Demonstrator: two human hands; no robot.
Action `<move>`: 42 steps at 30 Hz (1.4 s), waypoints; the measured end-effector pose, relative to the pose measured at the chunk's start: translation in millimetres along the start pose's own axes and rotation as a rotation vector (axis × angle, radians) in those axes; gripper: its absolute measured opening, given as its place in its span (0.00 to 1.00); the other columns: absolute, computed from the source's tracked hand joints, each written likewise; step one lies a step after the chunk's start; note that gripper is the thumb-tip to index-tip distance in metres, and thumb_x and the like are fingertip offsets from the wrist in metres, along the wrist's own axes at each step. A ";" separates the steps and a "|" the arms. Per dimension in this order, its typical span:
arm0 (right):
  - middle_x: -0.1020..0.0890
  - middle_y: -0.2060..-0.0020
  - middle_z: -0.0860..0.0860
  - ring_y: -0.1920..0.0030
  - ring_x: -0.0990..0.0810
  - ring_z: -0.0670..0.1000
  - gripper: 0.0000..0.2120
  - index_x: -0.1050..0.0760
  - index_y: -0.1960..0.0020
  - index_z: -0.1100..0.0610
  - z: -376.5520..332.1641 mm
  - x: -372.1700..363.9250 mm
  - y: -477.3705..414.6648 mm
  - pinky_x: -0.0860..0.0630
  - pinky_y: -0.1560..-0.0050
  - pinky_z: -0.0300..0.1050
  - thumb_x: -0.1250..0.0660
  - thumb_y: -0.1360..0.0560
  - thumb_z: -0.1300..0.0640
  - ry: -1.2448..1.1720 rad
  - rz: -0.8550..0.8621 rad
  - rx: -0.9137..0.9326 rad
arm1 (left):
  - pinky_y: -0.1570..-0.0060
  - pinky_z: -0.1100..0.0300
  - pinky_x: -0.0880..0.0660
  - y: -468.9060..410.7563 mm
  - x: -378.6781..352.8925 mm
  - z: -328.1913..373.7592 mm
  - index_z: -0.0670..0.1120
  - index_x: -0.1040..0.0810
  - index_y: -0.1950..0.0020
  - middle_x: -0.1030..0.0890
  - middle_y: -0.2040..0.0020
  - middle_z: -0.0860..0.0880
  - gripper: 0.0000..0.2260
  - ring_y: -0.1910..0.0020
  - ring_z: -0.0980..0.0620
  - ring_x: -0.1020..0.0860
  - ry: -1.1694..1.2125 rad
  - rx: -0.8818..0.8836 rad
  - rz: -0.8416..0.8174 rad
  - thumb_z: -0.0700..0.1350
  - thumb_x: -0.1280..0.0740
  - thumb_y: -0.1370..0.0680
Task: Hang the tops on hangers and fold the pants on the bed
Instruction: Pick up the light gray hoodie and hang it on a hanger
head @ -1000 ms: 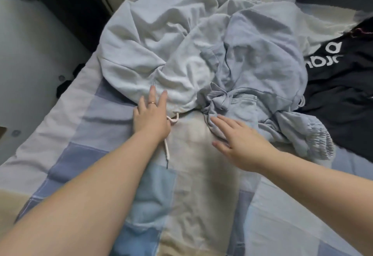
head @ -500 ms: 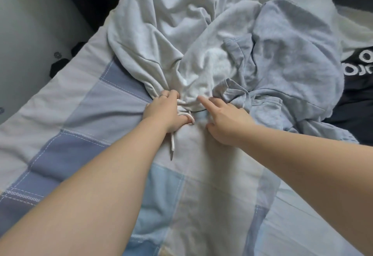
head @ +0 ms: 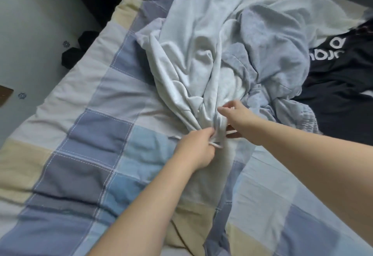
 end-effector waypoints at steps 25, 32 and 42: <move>0.21 0.47 0.52 0.49 0.20 0.53 0.28 0.30 0.42 0.51 255.0 80.5 267.3 0.25 0.54 0.47 0.29 0.40 0.47 -0.414 0.301 -0.329 | 0.25 0.47 0.45 26.9 -59.6 51.6 0.47 0.51 0.19 0.46 0.19 0.43 0.53 0.20 0.44 0.45 0.406 0.564 0.425 0.62 0.24 0.32; 0.25 0.46 0.52 0.52 0.25 0.51 0.19 0.33 0.41 0.51 318.0 90.7 295.1 0.29 0.57 0.47 0.28 0.27 0.56 -0.363 0.344 -0.400 | 0.46 0.57 0.30 54.7 -133.3 72.2 0.42 0.30 0.36 0.24 0.37 0.42 0.16 0.40 0.40 0.24 0.275 0.381 0.037 0.42 0.33 0.23; 0.25 0.35 0.55 0.38 0.25 0.59 0.22 0.29 0.34 0.53 360.9 104.2 304.5 0.27 0.37 0.53 0.31 0.25 0.48 -0.121 0.358 -0.542 | 0.52 0.62 0.31 186.4 -245.1 135.1 0.47 0.22 0.41 0.21 0.52 0.52 0.11 0.48 0.50 0.22 0.151 0.015 -0.697 0.42 0.31 0.23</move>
Point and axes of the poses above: each hand's wrist, its own y-axis away from the middle knuckle, its own x-axis out of the back of the hand, z = x × y, the point moved 2 cm from there along -y, towards the middle knuckle
